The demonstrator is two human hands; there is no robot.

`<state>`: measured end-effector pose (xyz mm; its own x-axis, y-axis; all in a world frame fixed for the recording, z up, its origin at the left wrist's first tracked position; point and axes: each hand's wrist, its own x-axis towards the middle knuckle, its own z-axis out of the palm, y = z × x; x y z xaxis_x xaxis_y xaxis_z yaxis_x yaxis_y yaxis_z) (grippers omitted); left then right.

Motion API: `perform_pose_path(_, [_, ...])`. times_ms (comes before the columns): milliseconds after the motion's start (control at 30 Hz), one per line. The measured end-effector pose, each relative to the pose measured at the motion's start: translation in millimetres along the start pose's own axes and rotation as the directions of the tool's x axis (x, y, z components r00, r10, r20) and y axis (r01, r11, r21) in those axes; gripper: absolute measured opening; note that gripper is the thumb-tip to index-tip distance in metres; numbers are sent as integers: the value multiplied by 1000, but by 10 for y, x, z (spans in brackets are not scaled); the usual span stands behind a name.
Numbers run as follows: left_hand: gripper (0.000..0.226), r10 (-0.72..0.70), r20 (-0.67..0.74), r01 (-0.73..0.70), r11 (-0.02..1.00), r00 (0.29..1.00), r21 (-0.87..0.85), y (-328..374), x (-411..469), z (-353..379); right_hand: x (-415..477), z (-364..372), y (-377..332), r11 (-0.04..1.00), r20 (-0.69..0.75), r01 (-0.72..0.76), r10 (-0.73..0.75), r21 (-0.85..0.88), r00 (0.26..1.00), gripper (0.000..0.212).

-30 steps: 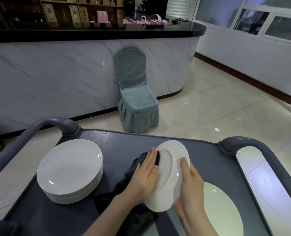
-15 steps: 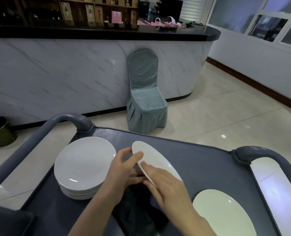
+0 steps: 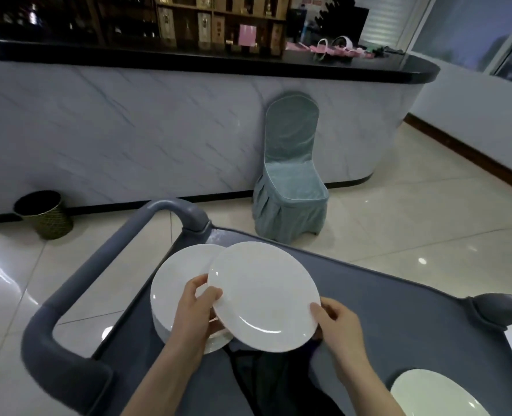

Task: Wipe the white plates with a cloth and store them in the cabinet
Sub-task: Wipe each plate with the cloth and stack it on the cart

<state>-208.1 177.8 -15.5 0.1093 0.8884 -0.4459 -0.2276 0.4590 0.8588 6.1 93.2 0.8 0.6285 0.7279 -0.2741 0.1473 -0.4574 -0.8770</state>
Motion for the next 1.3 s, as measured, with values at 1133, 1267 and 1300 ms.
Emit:
perform_pose_path(1133, [32, 675, -158, -316, 523, 721, 791, -15, 110, -655, 187, 881, 165, 974, 41, 180, -176, -140, 984, 24])
perform_pose_path(1267, [24, 677, 80, -492, 443, 732, 749, -188, -148, -198, 155, 331, 353, 968, 8, 152, -153, -198, 988, 19])
perform_pose_path(1300, [24, 658, 151, -528, 423, 738, 736, -259, -194, -53, 140, 165, 420, 963, 7, 149, -151, -224, 989, 17])
